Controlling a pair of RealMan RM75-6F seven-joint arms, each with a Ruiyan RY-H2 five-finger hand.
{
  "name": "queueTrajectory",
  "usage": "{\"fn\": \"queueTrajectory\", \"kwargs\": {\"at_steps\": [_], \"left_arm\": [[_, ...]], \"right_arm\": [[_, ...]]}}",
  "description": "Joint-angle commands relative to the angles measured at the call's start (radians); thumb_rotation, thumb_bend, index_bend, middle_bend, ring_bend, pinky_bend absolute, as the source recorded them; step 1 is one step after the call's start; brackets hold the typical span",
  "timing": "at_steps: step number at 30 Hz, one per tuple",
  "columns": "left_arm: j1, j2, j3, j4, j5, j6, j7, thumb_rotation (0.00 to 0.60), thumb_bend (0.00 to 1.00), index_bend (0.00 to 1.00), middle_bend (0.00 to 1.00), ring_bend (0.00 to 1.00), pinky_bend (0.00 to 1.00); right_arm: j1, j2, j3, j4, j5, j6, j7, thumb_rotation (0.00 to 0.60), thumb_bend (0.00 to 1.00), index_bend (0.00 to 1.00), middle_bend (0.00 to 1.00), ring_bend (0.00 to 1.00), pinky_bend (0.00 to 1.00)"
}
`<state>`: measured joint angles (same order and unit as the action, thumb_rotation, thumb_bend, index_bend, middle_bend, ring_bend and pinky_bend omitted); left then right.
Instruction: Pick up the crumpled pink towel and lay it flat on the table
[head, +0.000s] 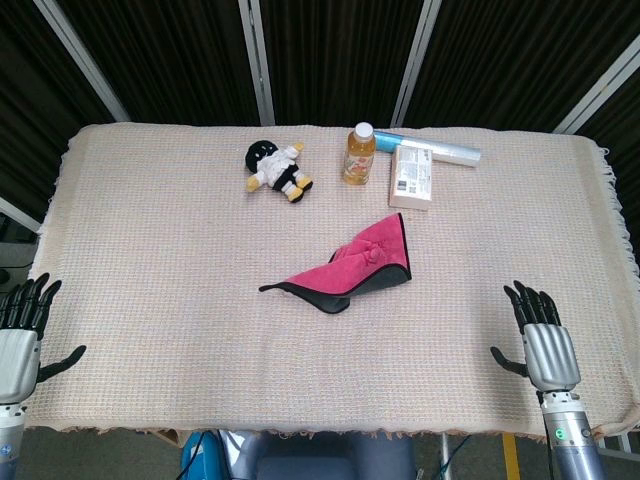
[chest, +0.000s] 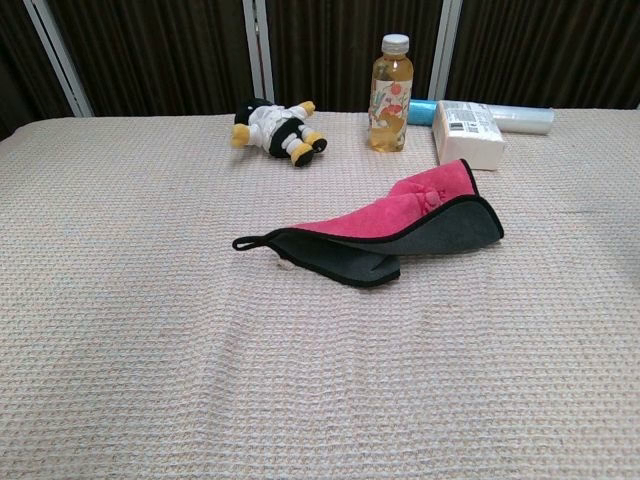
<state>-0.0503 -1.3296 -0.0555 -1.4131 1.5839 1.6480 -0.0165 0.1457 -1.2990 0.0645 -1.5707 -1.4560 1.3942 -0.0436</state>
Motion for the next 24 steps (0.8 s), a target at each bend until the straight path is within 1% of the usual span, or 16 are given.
{"fn": "queueTrajectory", "kwargs": {"at_steps": [1,12,16,18,23,24], "left_arm": [[0.000,0.000,0.000,0.000,-0.001,-0.001,-0.001,0.600,0.10,0.02,0.00,0.00,0.00],[-0.005,-0.004,0.003,0.004,-0.001,-0.013,-0.005,0.600,0.10,0.02,0.00,0.00,0.00],[-0.012,-0.011,0.003,0.006,-0.008,-0.032,-0.002,0.600,0.10,0.04,0.00,0.00,0.00],[-0.019,-0.017,0.002,0.001,-0.012,-0.046,-0.005,0.600,0.10,0.07,0.00,0.00,0.00],[-0.050,-0.033,-0.013,-0.036,-0.032,-0.095,0.002,0.600,0.10,0.21,0.01,0.00,0.00],[-0.059,-0.036,-0.020,-0.050,-0.037,-0.108,0.007,0.600,0.10,0.23,0.02,0.00,0.00]], "right_arm": [[0.000,0.000,0.000,0.000,0.000,0.000,-0.001,0.600,0.23,0.00,0.00,0.00,0.00],[0.000,-0.004,0.000,-0.001,0.000,0.000,-0.005,0.600,0.23,0.00,0.00,0.00,0.00],[0.003,-0.008,0.000,0.003,0.003,-0.007,-0.012,0.600,0.23,0.00,0.00,0.00,0.00],[0.004,-0.009,0.002,0.002,0.005,-0.008,-0.013,0.600,0.23,0.00,0.00,0.00,0.00],[0.009,-0.012,0.006,0.007,0.009,-0.013,-0.017,0.600,0.23,0.00,0.00,0.00,0.00],[0.011,-0.013,0.006,0.010,0.010,-0.016,-0.020,0.600,0.23,0.00,0.00,0.00,0.00]]}}
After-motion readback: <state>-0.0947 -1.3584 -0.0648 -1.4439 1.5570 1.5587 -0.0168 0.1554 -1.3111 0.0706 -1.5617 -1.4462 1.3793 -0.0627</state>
